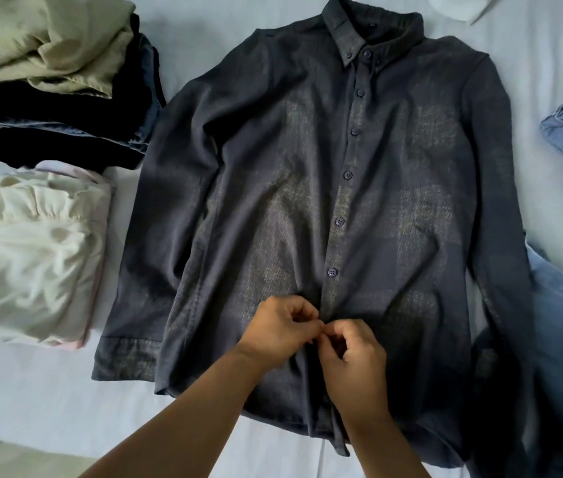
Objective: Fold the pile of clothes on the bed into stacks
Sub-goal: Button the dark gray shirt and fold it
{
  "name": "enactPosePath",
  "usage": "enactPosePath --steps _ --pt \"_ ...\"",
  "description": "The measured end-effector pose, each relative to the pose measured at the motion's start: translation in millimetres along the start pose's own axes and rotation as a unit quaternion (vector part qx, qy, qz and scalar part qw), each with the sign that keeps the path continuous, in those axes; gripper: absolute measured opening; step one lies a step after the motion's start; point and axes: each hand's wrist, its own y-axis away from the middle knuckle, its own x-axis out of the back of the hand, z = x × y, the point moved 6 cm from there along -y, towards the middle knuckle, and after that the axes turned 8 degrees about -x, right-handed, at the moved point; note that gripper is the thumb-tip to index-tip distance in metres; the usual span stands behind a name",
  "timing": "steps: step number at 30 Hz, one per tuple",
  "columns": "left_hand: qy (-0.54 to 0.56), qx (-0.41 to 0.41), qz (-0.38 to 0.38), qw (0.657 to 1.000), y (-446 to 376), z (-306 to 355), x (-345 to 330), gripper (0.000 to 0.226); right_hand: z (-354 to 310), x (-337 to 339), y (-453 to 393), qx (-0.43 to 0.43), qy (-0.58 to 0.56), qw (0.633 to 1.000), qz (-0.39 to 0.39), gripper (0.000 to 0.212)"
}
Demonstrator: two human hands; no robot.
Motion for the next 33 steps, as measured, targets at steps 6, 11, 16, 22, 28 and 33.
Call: enactPosePath --steps 6,11,16,22,28,33 --pt "-0.007 -0.002 0.041 0.999 -2.1 -3.7 -1.7 0.027 0.1 0.8 -2.1 -0.010 -0.033 0.999 0.001 0.002" --pt "0.045 0.023 0.059 0.997 -1.2 -9.4 -7.2 0.026 -3.0 4.6 1.5 0.043 0.000 0.999 0.015 0.012" --pt "0.052 -0.012 0.048 0.997 5.7 -4.4 -13.7 0.040 -1.8 3.6 3.1 0.075 0.123 0.990 0.002 0.030" --pt "-0.051 -0.110 0.046 0.992 20.8 -6.6 -9.7 0.046 -3.4 15.6 -2.5 0.086 0.125 0.988 -0.028 0.034" --pt "-0.349 -0.251 0.204 0.879 65.6 -8.2 55.9 0.028 -60.5 8.2 21.2 0.218 0.139 0.965 -0.030 0.022" --pt "-0.498 -0.154 0.172 0.836 102.0 -54.2 109.6 0.060 -65.9 -46.9 53.9 0.232 0.274 0.921 -0.150 0.053"
